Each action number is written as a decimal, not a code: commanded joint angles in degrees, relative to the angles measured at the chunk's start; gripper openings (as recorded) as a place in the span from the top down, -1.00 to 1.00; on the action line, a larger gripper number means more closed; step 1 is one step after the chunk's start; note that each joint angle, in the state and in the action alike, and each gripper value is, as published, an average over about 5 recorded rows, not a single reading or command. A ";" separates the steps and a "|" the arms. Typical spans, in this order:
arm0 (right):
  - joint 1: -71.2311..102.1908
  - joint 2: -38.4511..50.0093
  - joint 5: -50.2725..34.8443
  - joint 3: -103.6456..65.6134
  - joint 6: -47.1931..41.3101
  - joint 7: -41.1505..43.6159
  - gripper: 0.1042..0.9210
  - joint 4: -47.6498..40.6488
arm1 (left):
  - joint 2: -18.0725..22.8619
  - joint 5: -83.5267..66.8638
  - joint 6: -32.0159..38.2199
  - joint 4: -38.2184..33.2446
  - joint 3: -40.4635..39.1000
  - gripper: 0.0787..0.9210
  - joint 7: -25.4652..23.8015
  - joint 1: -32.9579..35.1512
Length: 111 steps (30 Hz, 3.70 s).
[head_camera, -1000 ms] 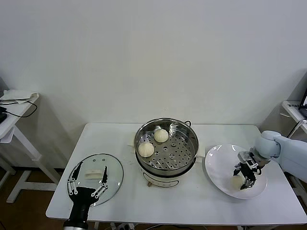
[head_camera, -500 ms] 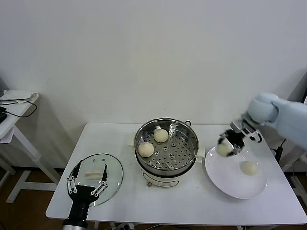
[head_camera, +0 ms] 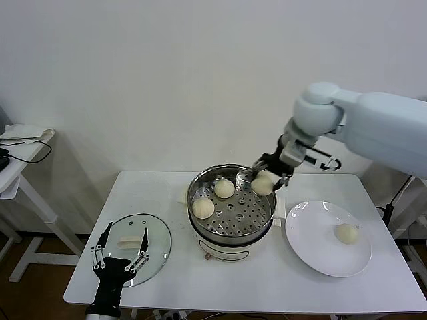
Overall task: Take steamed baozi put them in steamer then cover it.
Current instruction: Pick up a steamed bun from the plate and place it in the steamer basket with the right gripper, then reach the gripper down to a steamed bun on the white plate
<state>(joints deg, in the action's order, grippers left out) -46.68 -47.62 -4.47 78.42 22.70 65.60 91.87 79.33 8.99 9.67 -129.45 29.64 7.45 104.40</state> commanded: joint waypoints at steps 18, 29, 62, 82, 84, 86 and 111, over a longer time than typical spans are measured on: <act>11.73 -11.79 21.70 -0.08 18.19 -5.61 -0.30 -0.58 | 0.25 -0.16 0.68 0.00 -0.05 -0.77 0.16 -0.04; 15.04 -13.47 23.23 -0.66 18.45 -5.85 -0.32 -2.92 | 0.31 -0.37 0.85 0.47 0.06 -0.77 0.31 -0.53; 9.60 6.73 -1.70 -16.74 -3.70 12.90 -0.76 -16.43 | -0.28 -0.62 0.66 0.57 0.69 -0.77 0.44 -1.48; 34.71 14.57 3.83 -23.35 -21.55 9.85 -0.76 -42.71 | -0.12 -0.42 0.23 0.52 0.51 -0.77 0.52 -0.75; 36.19 14.23 3.98 -23.60 -21.76 9.28 -0.76 -42.51 | -0.07 -0.42 0.16 0.58 0.47 -0.77 0.53 -0.74; 37.37 13.89 3.95 -23.64 -22.05 8.80 -0.76 -42.11 | 0.00 -0.42 0.13 0.58 0.47 -0.77 0.54 -0.69; 44.65 9.64 5.30 -27.05 -22.24 -0.64 -0.76 -46.06 | 0.12 -0.24 0.58 0.98 0.61 -0.77 0.32 -0.43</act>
<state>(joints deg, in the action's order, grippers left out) -4.16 -37.60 0.58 52.41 0.98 67.28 47.42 79.43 8.73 10.28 -128.49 30.24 7.87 104.04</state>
